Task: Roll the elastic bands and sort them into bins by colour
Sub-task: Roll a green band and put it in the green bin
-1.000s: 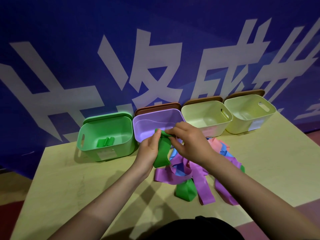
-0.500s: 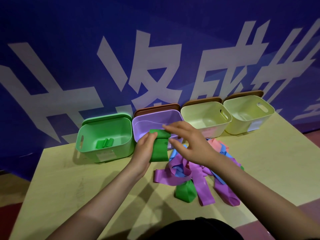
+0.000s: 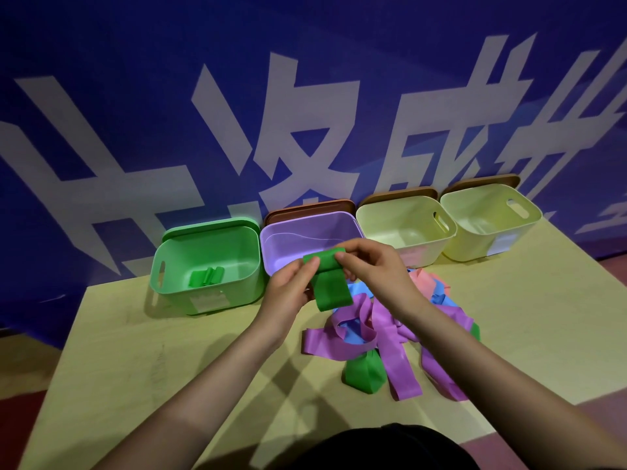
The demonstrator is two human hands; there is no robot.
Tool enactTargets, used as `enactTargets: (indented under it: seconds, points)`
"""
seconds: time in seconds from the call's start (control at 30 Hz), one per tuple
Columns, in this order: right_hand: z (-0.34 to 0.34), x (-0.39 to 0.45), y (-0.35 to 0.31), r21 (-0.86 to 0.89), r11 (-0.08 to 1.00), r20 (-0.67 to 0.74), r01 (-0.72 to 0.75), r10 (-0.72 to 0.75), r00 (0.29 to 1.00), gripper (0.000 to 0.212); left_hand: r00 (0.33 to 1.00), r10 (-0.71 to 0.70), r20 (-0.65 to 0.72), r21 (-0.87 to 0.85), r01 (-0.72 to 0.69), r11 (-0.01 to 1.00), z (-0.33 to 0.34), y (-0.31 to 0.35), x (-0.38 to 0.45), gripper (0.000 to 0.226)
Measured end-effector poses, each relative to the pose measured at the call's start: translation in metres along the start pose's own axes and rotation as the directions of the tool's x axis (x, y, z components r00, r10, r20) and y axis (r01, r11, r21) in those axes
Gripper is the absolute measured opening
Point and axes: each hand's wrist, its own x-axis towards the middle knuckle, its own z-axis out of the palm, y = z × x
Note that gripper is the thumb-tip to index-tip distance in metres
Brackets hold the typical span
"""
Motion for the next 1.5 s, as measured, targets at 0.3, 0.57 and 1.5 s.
enactTargets:
  seconds: [0.3,0.57,1.5]
  points:
    - [-0.001,0.004,0.001,-0.021,0.999,0.094,-0.039,0.04,0.995,0.015,0.995,0.062,-0.072,0.083,-0.056,0.995,-0.004,-0.006,0.007,0.016]
    - [-0.006,0.004,0.005,-0.172,0.972,0.003,0.162,-0.164,0.987,0.021,0.975,-0.217,0.043,-0.136,0.221,0.966,0.004,0.003,0.001,0.037]
    - [-0.014,-0.002,0.023,-0.547,0.733,0.064,0.404,-0.445,0.893,0.013,0.969,-0.246,0.032,-0.126,0.248,0.961,0.011,0.005,0.0,0.028]
